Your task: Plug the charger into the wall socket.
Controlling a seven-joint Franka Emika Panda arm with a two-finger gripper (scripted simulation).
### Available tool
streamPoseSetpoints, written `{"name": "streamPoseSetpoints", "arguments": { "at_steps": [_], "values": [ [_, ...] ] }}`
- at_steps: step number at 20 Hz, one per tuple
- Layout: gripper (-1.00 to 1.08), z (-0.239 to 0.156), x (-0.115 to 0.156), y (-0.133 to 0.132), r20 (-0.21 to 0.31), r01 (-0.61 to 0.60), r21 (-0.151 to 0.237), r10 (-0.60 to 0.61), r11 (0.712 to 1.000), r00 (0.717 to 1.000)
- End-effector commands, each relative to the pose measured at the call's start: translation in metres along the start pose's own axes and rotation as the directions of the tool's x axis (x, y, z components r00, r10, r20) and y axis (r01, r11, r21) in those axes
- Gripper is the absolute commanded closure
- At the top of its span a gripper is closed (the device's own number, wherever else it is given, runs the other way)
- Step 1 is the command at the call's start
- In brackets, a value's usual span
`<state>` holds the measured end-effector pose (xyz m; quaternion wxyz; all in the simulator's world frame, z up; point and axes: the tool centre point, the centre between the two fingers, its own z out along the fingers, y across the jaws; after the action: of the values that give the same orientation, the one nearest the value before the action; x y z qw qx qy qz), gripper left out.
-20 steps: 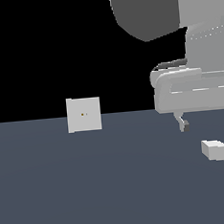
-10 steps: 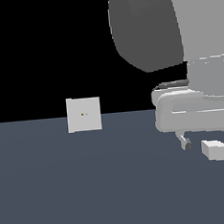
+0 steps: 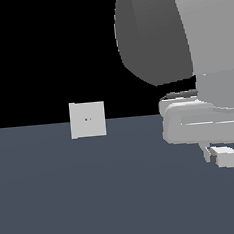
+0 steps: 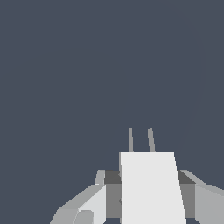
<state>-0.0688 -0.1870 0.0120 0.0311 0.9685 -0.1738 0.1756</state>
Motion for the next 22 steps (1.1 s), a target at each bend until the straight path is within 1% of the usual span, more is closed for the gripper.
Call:
{"name": "streamPoseSetpoints", "arguments": {
  "at_steps": [1, 8, 11, 13, 16, 18, 20, 22],
  "values": [
    [1.08, 0.000, 0.000, 0.000, 0.000, 0.000, 0.000, 0.000, 1.000, 1.000],
    [1.08, 0.000, 0.001, -0.002, 0.000, 0.004, 0.001, -0.004, 1.000, 1.000],
    [1.08, -0.003, 0.004, -0.012, -0.001, 0.027, 0.009, -0.027, 1.000, 1.000],
    [1.08, -0.006, 0.008, -0.024, -0.001, 0.054, 0.019, -0.054, 0.998, 0.999],
    [1.08, -0.013, 0.016, -0.052, -0.003, 0.114, 0.041, -0.114, 0.993, 0.993],
    [1.08, -0.020, 0.021, -0.077, -0.006, 0.168, 0.060, -0.168, 0.984, 0.986],
    [1.08, -0.029, 0.026, -0.108, -0.011, 0.234, 0.084, -0.234, 0.968, 0.972],
    [1.08, -0.040, 0.028, -0.142, -0.018, 0.304, 0.110, -0.304, 0.946, 0.952]
  ]
}}
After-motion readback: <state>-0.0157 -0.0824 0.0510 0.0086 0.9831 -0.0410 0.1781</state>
